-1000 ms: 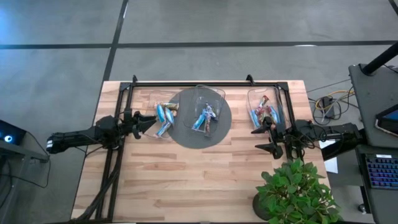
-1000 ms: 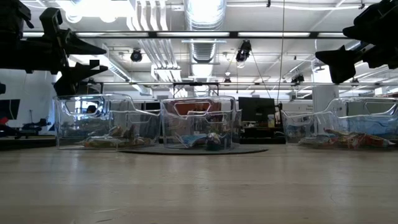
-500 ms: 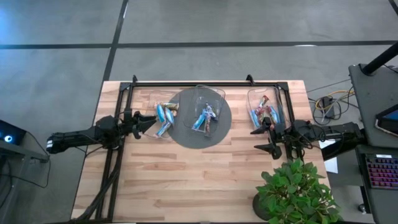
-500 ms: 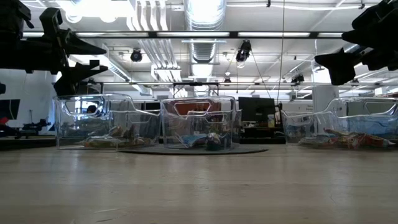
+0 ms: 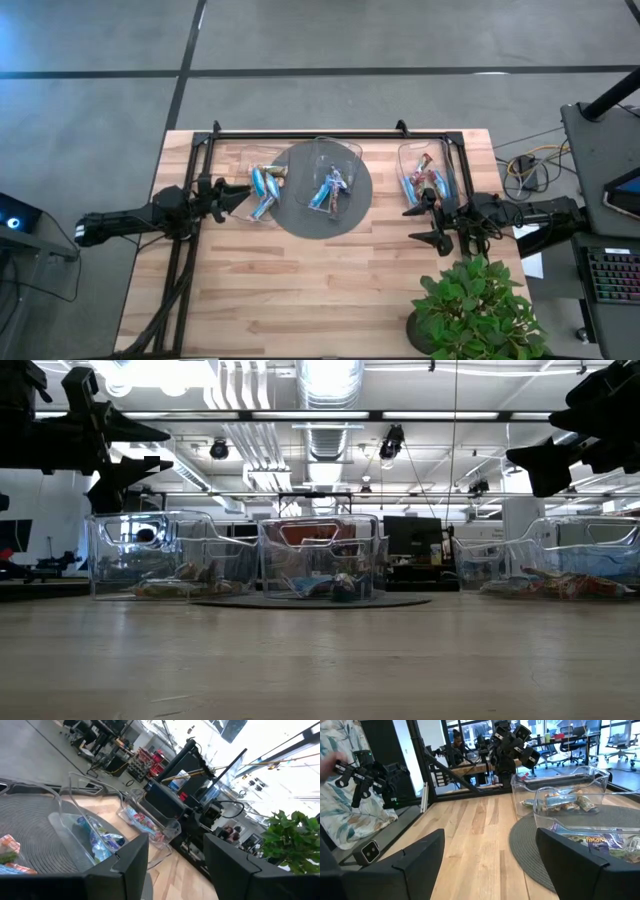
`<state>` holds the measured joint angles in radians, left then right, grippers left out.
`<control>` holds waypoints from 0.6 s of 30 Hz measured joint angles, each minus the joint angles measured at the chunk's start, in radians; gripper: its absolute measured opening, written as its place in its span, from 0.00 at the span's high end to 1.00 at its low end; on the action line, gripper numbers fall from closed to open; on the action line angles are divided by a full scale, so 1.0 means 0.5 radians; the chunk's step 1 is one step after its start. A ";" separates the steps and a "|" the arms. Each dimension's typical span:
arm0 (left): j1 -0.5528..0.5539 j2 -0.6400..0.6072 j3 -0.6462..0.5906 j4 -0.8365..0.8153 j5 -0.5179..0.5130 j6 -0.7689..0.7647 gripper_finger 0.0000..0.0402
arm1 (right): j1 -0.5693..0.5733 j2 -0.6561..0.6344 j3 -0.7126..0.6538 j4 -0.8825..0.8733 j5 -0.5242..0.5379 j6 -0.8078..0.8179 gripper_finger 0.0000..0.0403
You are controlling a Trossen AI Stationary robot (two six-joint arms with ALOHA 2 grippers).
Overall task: Pick and place Granola Bars by type
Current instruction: Return to Home Position
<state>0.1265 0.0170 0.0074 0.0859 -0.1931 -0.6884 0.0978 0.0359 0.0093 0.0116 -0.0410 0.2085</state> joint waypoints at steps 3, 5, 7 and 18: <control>0.000 0.000 0.000 0.000 0.000 0.000 0.57 | 0.000 0.000 0.000 0.000 0.000 0.000 0.24; 0.000 0.000 0.000 0.000 0.000 0.000 0.57 | 0.000 0.000 0.000 0.000 0.000 0.000 0.23; 0.000 0.000 0.000 0.000 0.000 0.000 0.57 | 0.000 0.000 0.000 0.000 0.000 -0.001 0.23; 0.005 0.009 0.000 -0.044 -0.247 1.009 0.57 | 0.000 0.000 0.000 0.000 0.000 0.000 0.25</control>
<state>0.1291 0.0215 0.0074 0.0639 -0.3168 -0.1838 0.0978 0.0360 0.0093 0.0116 -0.0410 0.2085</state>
